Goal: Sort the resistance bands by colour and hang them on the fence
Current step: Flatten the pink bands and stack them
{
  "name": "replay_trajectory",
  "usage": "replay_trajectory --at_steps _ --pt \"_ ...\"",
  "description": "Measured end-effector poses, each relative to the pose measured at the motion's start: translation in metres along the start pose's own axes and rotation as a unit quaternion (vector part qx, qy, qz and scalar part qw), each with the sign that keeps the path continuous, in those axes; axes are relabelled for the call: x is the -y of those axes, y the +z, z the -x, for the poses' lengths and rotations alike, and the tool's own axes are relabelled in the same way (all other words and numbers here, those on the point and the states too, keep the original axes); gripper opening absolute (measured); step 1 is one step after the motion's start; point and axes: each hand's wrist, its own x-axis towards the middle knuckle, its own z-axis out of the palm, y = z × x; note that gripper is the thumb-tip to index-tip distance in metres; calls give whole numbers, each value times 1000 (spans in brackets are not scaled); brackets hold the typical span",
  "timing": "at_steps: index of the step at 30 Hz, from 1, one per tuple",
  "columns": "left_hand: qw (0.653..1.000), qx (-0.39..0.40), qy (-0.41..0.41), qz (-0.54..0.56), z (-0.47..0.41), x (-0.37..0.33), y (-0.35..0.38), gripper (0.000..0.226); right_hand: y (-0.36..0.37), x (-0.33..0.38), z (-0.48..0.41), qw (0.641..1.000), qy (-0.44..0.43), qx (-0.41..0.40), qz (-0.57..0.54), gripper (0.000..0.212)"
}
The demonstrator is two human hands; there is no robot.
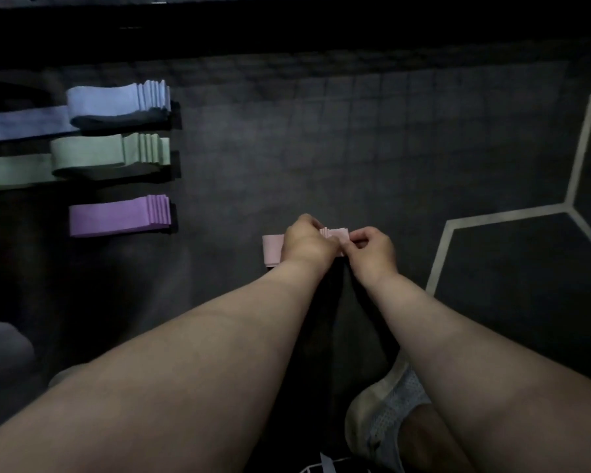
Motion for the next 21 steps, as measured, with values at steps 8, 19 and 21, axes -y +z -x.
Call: replay_trajectory --at_steps 8,19,21 --pt "1000 18 -7 0 -1 -6 11 29 -2 -7 -2 995 37 25 -88 10" --pt "989 39 -89 111 -21 11 6 30 4 -3 5 999 -10 27 28 48" --pt "991 38 -76 100 -8 3 -8 20 9 -1 3 999 2 22 41 57"
